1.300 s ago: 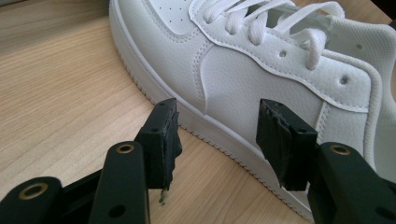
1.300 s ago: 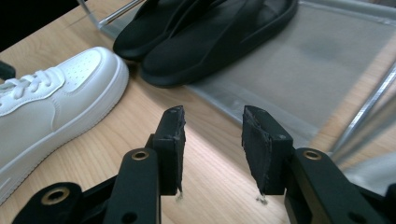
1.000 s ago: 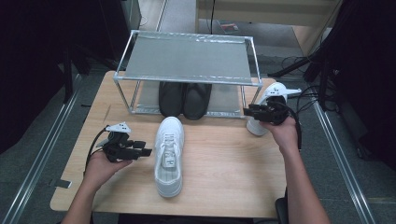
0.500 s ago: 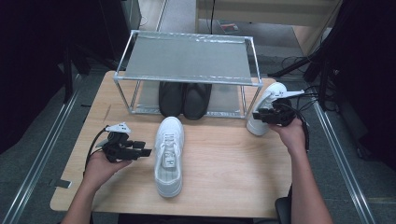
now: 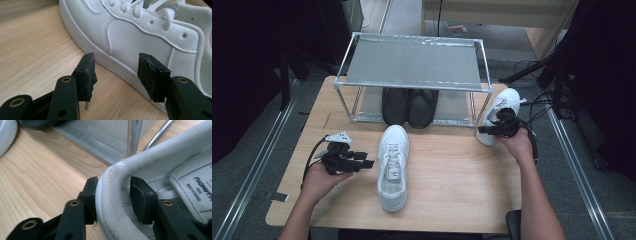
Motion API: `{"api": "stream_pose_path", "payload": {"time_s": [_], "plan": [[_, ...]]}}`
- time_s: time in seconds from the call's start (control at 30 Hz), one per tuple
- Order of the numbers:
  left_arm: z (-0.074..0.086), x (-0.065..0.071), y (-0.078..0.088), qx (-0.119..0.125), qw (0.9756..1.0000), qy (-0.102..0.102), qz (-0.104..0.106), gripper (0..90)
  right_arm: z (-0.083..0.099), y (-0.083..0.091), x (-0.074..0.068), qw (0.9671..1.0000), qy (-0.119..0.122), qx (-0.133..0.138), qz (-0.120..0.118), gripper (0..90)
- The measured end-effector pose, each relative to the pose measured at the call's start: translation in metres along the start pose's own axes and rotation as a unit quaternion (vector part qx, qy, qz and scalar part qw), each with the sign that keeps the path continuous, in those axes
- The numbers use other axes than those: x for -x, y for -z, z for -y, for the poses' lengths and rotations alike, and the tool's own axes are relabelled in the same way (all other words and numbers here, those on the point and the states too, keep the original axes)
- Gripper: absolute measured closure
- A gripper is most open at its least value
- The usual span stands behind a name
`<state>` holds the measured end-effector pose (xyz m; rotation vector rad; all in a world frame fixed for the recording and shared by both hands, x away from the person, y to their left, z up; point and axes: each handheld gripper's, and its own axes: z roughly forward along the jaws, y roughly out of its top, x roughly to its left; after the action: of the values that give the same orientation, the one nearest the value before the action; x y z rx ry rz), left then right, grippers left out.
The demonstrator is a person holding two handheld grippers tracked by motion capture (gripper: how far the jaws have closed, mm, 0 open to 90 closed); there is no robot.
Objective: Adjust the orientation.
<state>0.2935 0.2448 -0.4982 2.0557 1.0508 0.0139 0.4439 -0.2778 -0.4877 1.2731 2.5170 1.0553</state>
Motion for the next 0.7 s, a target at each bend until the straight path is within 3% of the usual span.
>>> {"api": "stream_pose_path", "payload": {"time_s": [0.07,0.27,0.37,0.43,0.7], "plan": [[0.000,0.000,0.001,0.001,1.0000,0.001,0.000,48.1,0.001,0.000,0.002,0.9998,-0.002,0.006,-0.016,67.1],[0.000,-0.001,0.001,0.001,1.0000,0.001,-0.002,48.0,0.000,0.004,0.001,0.9996,-0.009,0.010,-0.023,71.0],[0.000,-0.001,0.002,0.005,1.0000,0.002,-0.001,48.0,-0.003,0.011,-0.005,0.9997,-0.007,0.019,-0.015,71.6],[-0.001,-0.002,0.002,0.008,1.0000,0.003,0.002,48.0,-0.004,0.015,-0.012,0.9998,0.014,0.014,0.009,72.2],[-0.004,-0.005,0.002,0.011,0.9999,0.004,0.006,48.3,-0.004,0.024,-0.027,0.9997,0.020,0.005,0.016,72.1]]}}
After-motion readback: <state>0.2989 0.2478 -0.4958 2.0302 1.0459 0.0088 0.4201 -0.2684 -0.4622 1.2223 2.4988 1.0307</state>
